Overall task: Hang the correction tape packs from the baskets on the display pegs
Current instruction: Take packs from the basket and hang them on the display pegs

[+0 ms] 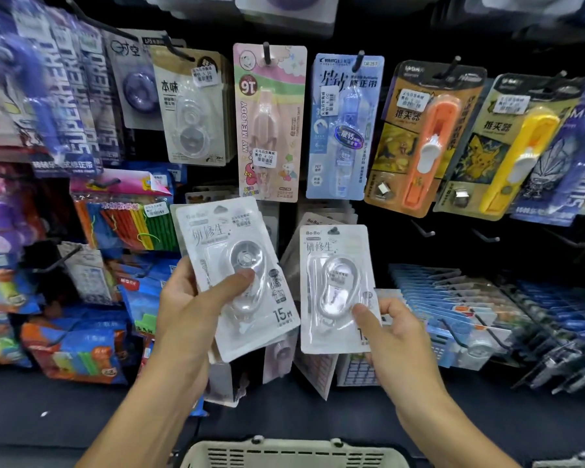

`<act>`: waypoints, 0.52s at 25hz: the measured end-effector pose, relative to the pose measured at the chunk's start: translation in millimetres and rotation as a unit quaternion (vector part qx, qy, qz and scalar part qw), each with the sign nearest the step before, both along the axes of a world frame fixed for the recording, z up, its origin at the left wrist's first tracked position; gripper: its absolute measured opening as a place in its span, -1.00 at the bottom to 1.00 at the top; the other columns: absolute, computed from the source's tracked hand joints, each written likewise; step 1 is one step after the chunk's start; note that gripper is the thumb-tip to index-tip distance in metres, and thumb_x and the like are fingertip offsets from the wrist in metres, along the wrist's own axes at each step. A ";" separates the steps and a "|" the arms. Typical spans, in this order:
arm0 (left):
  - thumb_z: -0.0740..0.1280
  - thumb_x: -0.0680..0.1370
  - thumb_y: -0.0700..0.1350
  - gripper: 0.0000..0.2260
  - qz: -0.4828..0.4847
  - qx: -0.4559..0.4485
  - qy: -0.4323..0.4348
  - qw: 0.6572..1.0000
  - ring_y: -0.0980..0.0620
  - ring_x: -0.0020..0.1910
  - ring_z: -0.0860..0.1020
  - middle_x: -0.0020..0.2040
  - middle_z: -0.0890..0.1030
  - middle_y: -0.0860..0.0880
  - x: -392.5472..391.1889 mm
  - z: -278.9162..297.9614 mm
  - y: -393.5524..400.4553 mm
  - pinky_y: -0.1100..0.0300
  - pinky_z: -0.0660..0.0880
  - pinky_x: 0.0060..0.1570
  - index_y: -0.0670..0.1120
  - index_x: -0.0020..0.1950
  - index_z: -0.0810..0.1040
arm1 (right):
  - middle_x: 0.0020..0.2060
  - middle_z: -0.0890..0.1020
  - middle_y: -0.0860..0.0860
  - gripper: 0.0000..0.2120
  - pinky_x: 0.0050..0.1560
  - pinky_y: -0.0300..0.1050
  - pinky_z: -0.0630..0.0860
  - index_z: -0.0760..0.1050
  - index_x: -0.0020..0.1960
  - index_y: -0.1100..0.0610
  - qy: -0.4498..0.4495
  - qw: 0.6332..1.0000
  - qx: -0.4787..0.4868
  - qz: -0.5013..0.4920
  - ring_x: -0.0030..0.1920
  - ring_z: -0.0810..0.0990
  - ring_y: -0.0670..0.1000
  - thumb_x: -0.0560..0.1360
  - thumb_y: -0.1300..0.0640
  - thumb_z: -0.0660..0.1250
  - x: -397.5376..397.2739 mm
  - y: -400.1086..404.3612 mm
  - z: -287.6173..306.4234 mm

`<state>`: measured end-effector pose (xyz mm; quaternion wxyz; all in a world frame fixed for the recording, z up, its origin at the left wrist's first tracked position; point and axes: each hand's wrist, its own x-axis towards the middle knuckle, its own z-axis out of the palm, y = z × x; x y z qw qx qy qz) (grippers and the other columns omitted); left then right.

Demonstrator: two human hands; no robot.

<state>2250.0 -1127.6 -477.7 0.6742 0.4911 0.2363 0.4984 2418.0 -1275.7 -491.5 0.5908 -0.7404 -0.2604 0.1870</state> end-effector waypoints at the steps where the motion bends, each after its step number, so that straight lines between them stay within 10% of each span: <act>1: 0.62 0.24 -0.17 -0.53 -0.002 0.006 0.004 1.000 -0.10 -0.03 0.74 0.06 0.75 -0.04 1.2 0.0 -2.0 0.03 0.66 -0.16 0.06 0.12 0.66 | -0.34 0.69 -0.07 -0.89 -0.32 -0.09 0.43 0.54 -0.11 -0.13 -0.009 1.000 0.002 -0.021 -0.46 0.52 -0.15 0.57 -0.11 0.34 -0.2 0.1 -0.1; 6: 0.58 0.23 -0.14 -0.57 -0.008 0.007 0.001 1.000 -0.11 -0.05 0.74 0.03 0.75 -0.07 7.1 -1.6 -7.0 0.04 0.67 -0.19 0.02 0.08 0.66 | 0.04 0.64 0.03 -0.58 -0.33 -0.04 0.62 0.35 0.30 -0.11 0.223 0.973 0.042 0.034 -0.14 0.73 0.04 0.55 0.14 0.44 -3.5 -1.3 -3.1; 9: 0.59 0.22 -0.11 -0.52 -0.019 0.006 0.017 1.000 -0.13 -0.03 0.74 0.03 0.76 -0.07 11.4 -4.0 -10.2 -0.04 0.67 -0.10 -0.02 0.13 0.63 | 0.18 0.58 -0.16 -0.51 0.04 -0.05 0.63 0.37 0.35 -0.20 0.140 0.986 0.033 0.088 0.13 0.63 -0.08 0.50 -0.04 0.49 -10.8 3.1 -3.7; 13: 0.70 0.21 -0.08 -0.52 -0.072 0.037 0.077 0.994 -0.05 -0.05 0.74 0.01 0.76 -0.02 22.2 -13.4 -22.5 0.13 0.67 -0.18 0.09 0.08 0.67 | -0.06 0.75 -0.06 -0.55 -0.09 -0.31 0.58 0.55 0.22 0.00 0.106 0.966 0.082 0.221 -0.02 0.73 -0.06 0.38 -0.05 0.57 -24.4 10.2 3.5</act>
